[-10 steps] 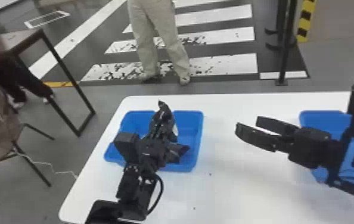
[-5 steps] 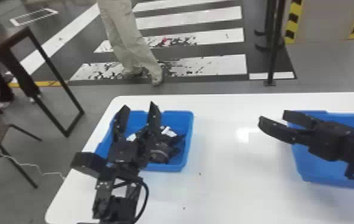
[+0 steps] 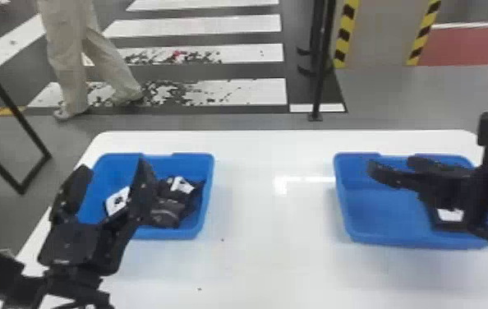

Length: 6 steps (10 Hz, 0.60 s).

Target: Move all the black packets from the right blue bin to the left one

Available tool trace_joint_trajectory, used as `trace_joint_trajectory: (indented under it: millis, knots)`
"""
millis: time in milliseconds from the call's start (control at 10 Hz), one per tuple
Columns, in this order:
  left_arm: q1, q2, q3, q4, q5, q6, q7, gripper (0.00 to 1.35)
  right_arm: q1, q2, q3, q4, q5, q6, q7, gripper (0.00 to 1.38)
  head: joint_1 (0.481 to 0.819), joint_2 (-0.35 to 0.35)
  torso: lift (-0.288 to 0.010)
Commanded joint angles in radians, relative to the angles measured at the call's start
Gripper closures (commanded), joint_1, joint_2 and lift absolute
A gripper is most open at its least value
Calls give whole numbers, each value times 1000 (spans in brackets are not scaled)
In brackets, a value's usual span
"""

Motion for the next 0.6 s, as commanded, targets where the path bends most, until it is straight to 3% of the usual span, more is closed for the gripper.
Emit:
trace_joint_trajectory:
  millis: [0, 500]
  knots:
    - [17, -4, -8, -14, -6, 39, -11, 130, -31, 1, -17, 18, 42, 126, -36, 148, 695, 48, -140]
    - [14, -4, -4, -16, -16, 44, -43, 133, -146, 3, -15, 25, 128, 499, -203, 145, 695, -56, -140]
